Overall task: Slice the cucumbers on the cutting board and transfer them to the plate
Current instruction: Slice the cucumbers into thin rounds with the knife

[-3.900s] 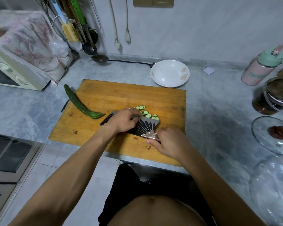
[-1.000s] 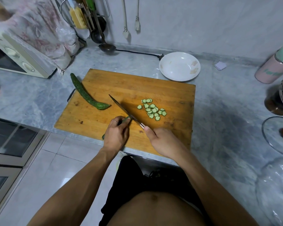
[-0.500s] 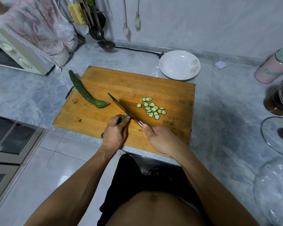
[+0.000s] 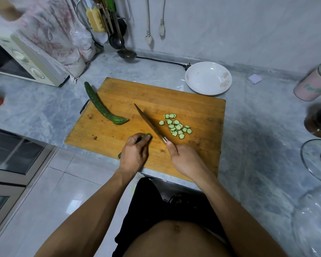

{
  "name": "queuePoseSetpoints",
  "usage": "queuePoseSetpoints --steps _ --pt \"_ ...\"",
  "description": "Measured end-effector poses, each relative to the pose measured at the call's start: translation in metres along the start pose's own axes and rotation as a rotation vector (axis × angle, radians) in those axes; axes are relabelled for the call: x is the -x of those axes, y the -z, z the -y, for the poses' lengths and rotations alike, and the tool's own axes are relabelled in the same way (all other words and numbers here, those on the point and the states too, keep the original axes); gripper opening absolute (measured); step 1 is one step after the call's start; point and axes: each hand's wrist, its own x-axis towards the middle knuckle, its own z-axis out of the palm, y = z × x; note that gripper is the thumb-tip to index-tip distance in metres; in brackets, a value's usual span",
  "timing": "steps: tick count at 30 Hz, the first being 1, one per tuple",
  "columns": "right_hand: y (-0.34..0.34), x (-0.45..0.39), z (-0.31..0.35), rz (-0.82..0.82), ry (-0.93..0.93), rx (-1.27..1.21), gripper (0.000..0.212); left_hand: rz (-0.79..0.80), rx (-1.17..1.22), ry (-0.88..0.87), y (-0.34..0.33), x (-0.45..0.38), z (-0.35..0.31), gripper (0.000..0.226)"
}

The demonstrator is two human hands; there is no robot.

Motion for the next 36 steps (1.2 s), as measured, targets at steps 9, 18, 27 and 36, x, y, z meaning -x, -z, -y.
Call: queuePoseSetpoints --steps 9,18,27,36 --pt "0.008 0.005 -0.007 0.003 0.017 -0.03 0.063 0.033 -0.003 -0.06 0.0 -0.007 0.0 0.034" --pt "0.008 0.015 0.004 0.037 0.064 0.025 0.062 0.04 0.008 -0.076 -0.001 -0.01 0.002 0.036" --pt "0.007 0.015 0.007 0.058 0.053 0.043 0.064 0.032 0.014 -0.086 -0.002 -0.011 0.005 0.032" --pt "-0.011 -0.002 0.009 0.022 0.037 0.056 0.063 -0.016 0.029 -0.113 -0.001 -0.009 0.001 0.028"
